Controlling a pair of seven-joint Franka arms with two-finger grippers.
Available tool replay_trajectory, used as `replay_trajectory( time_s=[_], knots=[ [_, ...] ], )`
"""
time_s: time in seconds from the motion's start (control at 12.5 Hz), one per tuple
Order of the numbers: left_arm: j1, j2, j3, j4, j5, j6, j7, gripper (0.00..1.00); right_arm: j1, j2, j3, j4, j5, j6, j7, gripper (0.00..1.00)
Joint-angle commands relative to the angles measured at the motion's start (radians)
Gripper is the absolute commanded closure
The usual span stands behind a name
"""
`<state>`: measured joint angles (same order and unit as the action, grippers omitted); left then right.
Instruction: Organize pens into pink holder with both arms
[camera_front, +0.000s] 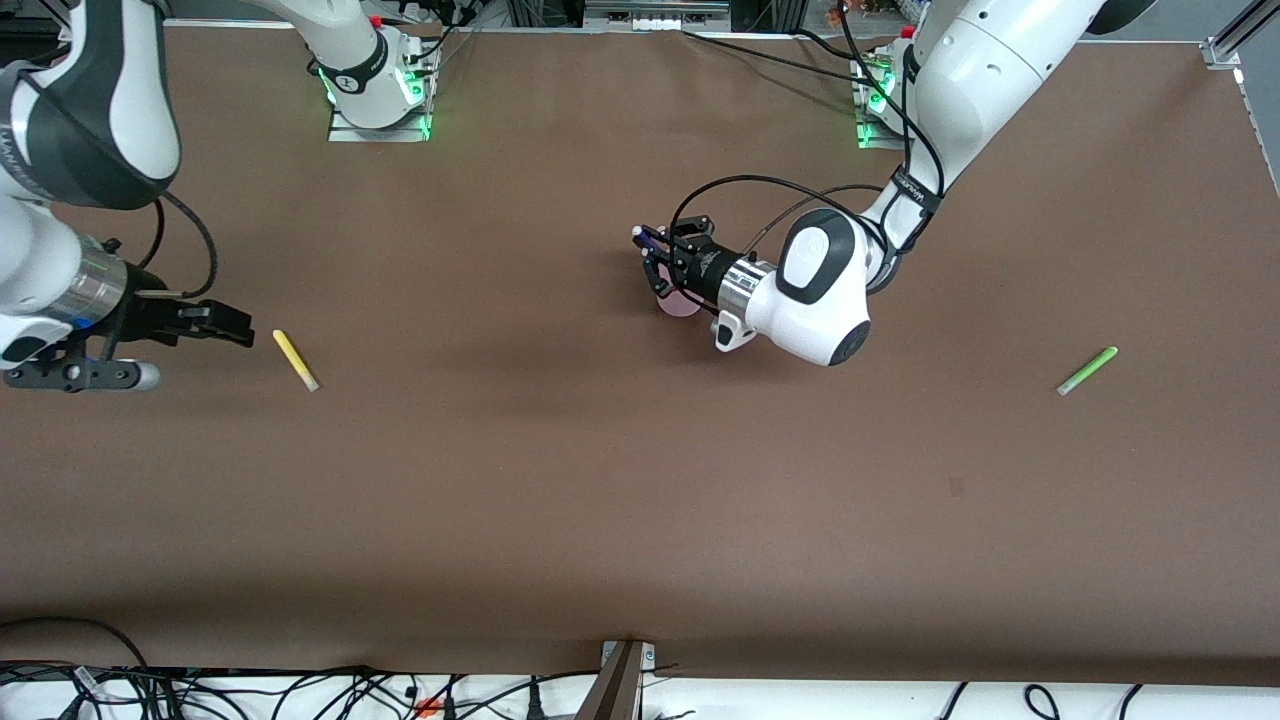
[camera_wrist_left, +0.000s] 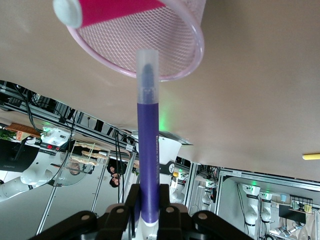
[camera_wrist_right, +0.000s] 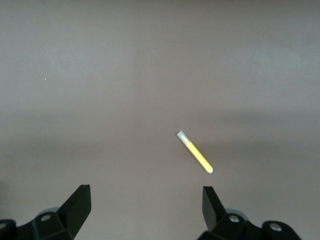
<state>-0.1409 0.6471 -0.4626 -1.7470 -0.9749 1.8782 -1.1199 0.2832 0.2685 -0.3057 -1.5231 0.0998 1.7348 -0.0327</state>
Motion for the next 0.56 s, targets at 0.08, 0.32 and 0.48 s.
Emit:
replay_trajectory(
  time_s=[0.08,0.32,0.48],
  knots=[
    [0.003,0.002,0.002,-0.028,-0.008,0.025,0.014,1.0,-0.277,-0.003,0.313,0.043,-0.083,-0.02,0.031,0.01],
    [0.001,0.02,0.004,-0.019,-0.007,0.053,0.021,0.2,-0.302,-0.06,0.384,-0.003,-0.117,-0.037,0.178,0.01],
    [0.02,0.003,0.005,-0.008,0.048,0.047,0.034,0.0,-0.302,-0.147,0.39,-0.13,-0.124,0.02,0.227,0.01]
  ],
)
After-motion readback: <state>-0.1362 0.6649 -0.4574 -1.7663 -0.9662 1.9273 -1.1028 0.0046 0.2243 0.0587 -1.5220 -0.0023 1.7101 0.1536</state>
